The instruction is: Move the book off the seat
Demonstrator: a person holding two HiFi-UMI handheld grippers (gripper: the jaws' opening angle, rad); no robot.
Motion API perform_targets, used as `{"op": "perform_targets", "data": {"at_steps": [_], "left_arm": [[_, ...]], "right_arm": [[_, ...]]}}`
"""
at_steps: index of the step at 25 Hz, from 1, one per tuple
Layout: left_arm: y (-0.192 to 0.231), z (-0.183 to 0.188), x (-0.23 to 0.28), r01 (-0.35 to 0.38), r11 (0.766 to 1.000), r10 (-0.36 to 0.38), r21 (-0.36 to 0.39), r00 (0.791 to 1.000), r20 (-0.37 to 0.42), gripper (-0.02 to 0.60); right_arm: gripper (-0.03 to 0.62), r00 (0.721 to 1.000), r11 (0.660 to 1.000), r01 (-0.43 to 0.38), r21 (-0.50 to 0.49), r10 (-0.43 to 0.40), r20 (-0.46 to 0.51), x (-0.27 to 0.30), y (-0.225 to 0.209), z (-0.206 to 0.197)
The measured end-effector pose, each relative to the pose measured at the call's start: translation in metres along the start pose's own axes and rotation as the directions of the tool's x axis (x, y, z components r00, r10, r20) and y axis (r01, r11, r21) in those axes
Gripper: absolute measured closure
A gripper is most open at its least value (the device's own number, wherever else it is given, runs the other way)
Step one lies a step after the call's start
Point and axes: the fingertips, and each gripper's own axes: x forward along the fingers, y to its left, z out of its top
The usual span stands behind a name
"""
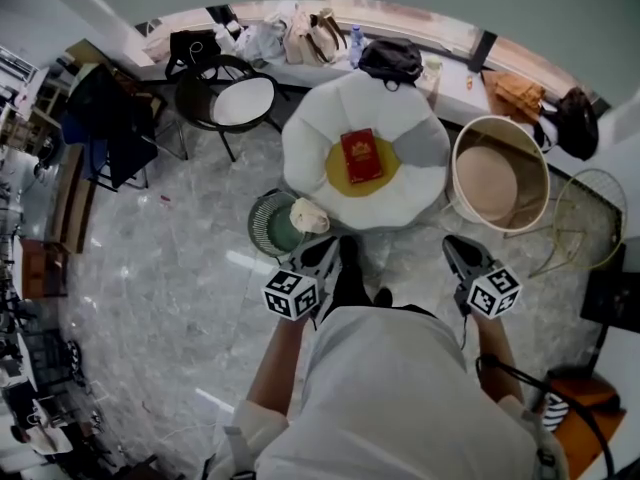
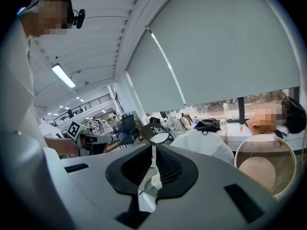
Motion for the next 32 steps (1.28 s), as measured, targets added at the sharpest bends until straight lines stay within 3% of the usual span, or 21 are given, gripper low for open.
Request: {"op": "perform_targets", "data": {"at_steps": [14, 32], "left_arm": [[0.091, 0.063, 0.061, 0.063, 0.998, -0.061, 0.030, 0.995, -0.077, 0.580], [0.199, 0.078, 0.113, 0.105, 0.994, -0.100, 0.025, 0.981, -0.164, 0.580]], "right_arm": [[0.548, 0.999, 0.998, 0.050, 0.025, -0.050, -0.007, 0.107, -0.034, 0.049], [0.546, 0.992, 0.992, 0.109, 0.060, -0.105, -0.066, 0.223, -0.069, 0.066]]}}
